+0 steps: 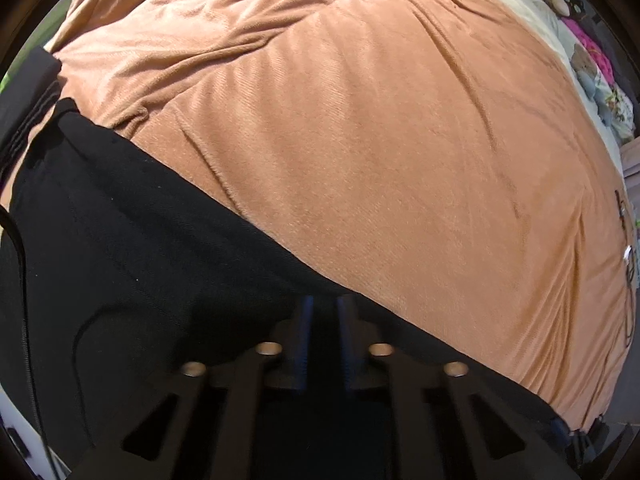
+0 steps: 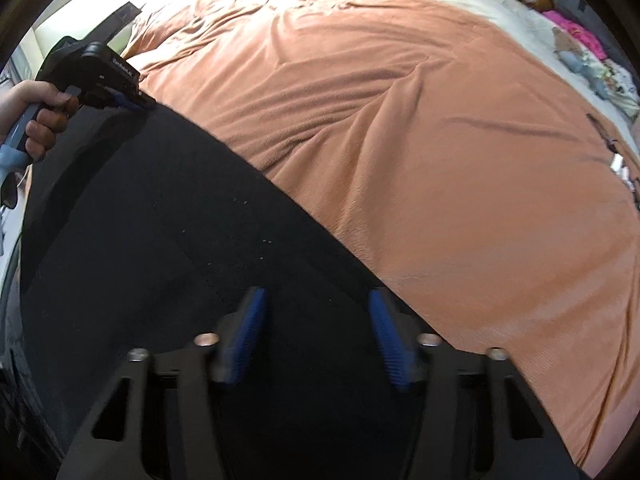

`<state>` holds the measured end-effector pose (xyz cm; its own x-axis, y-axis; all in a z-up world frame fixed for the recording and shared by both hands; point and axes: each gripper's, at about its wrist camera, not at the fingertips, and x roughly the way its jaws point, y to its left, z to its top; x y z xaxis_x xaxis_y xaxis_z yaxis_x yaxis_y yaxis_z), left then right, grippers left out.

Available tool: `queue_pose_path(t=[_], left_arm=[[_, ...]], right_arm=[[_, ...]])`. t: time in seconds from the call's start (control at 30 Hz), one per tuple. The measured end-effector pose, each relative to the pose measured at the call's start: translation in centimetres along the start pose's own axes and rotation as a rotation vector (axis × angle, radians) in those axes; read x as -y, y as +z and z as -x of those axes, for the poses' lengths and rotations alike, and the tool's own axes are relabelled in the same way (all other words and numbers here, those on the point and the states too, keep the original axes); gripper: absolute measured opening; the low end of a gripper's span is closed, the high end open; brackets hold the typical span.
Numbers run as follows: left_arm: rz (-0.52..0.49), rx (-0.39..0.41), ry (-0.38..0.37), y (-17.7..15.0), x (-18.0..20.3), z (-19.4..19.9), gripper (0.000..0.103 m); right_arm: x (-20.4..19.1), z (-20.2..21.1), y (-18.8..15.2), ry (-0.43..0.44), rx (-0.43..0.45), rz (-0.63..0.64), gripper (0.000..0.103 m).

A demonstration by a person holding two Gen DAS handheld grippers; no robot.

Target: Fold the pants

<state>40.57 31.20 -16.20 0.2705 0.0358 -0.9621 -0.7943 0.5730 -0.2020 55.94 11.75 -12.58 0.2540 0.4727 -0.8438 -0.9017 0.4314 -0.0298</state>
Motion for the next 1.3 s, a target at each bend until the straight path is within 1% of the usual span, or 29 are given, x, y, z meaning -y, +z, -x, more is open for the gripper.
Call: queue_pose_path(t=[0.03, 0.07, 0.1, 0.17, 0.23, 0.33, 0.4, 0.47, 0.53, 0.6, 0.7, 0.73, 0.77, 0.8, 0.83, 0.87, 0.93, 0.97, 1.0, 1.03, 1.07, 1.1, 1.17, 1.3], left_arm=[[0.009, 0.003, -0.017, 0.0, -0.3, 0.2, 0.004], [0.017, 0.008, -0.033, 0.0, -0.6, 0.4, 0.002], [0.030, 0.017, -0.059, 0.0, -1.1, 0.7, 0.002], [0.041, 0.027, -0.089, -0.1, -1.6, 1.2, 0.001], [0.043, 0.042, -0.115, -0.2, -1.9, 1.7, 0.001], [0.042, 0.071, -0.140, 0.0, -2.0, 2.9, 0.000], [0.026, 0.125, -0.124, 0.0, -2.2, 4.2, 0.000], [0.036, 0.139, -0.130, 0.7, -2.2, 4.6, 0.000], [0.038, 0.114, -0.158, 1.2, -2.4, 4.4, 0.000], [0.017, 0.073, -0.181, 1.2, -2.2, 3.8, 0.000], [0.008, 0.013, -0.176, 1.1, -1.3, 2.6, 0.000], [0.004, 0.004, -0.162, 1.0, -1.2, 2.2, 0.003], [0.004, -0.004, -0.149, 0.9, -1.1, 1.8, 0.007], [0.010, -0.013, -0.139, 0.8, -1.1, 1.4, 0.010], [0.016, -0.017, -0.134, 0.8, -1.2, 1.1, 0.019], [0.025, -0.020, -0.128, 0.8, -1.2, 0.8, 0.032], [0.033, -0.014, -0.125, 0.4, -1.5, 0.8, 0.040], [0.039, -0.009, -0.119, 0.4, -1.5, 0.7, 0.040], [0.047, -0.007, -0.113, 0.4, -1.5, 0.6, 0.040], [0.050, -0.011, -0.109, 0.3, -1.5, 0.5, 0.041], [0.054, -0.013, -0.105, 0.3, -1.5, 0.3, 0.042], [0.056, -0.015, -0.099, 0.3, -1.4, 0.2, 0.042], [0.058, -0.024, -0.089, 0.2, -1.4, 0.1, 0.042], [0.061, -0.069, -0.071, -0.1, -1.2, -0.2, 0.041]], right_arm=[[0.0, 0.0, 0.2, 0.000, -0.004, 0.005, 0.036], [0.0, 0.0, 0.4, -0.009, -0.007, 0.014, 0.018], [0.0, 0.0, 0.5, -0.025, -0.011, 0.020, 0.004], [0.2, 0.5, 0.7, -0.021, -0.003, 0.020, 0.000], [0.0, 0.9, 0.8, -0.035, 0.011, 0.033, 0.000], [-0.9, 1.6, 0.9, -0.082, 0.042, 0.050, 0.000], [-1.2, 2.1, 1.1, -0.106, 0.064, 0.049, 0.000], [-1.3, 2.6, 1.1, -0.116, 0.079, 0.045, 0.000], [-1.5, 2.5, 1.3, -0.128, 0.081, 0.042, 0.000], [-1.7, 2.2, 1.4, -0.143, 0.080, 0.039, 0.000], [-1.9, 1.6, 1.5, -0.149, 0.065, 0.035, 0.000], [-1.7, 1.4, 1.6, -0.144, 0.049, 0.036, 0.000], [-1.9, 0.5, 1.5, -0.132, 0.003, 0.038, 0.000], [-1.7, 0.3, 1.4, -0.133, -0.010, 0.037, 0.000], [-1.7, 0.2, 1.5, -0.134, -0.012, 0.031, 0.000], [-1.9, 0.1, 1.5, -0.137, -0.005, 0.029, 0.000], [-2.1, 0.3, 1.7, -0.123, 0.015, 0.030, 0.001], [-2.2, 0.4, 1.8, -0.096, 0.025, 0.020, 0.005], [-2.2, 0.4, 2.0, -0.075, 0.035, 0.009, 0.015], [-2.2, 0.6, 1.9, -0.065, 0.042, 0.004, 0.020], [-2.2, 0.6, 2.0, -0.050, 0.055, 0.006, 0.029], [-2.6, 0.6, 2.2, -0.036, 0.069, 0.014, 0.033], [-3.3, 0.4, 2.6, -0.019, 0.077, 0.032, 0.033], [-4.6, -0.8, 3.6, 0.014, 0.069, 0.084, 0.033]])
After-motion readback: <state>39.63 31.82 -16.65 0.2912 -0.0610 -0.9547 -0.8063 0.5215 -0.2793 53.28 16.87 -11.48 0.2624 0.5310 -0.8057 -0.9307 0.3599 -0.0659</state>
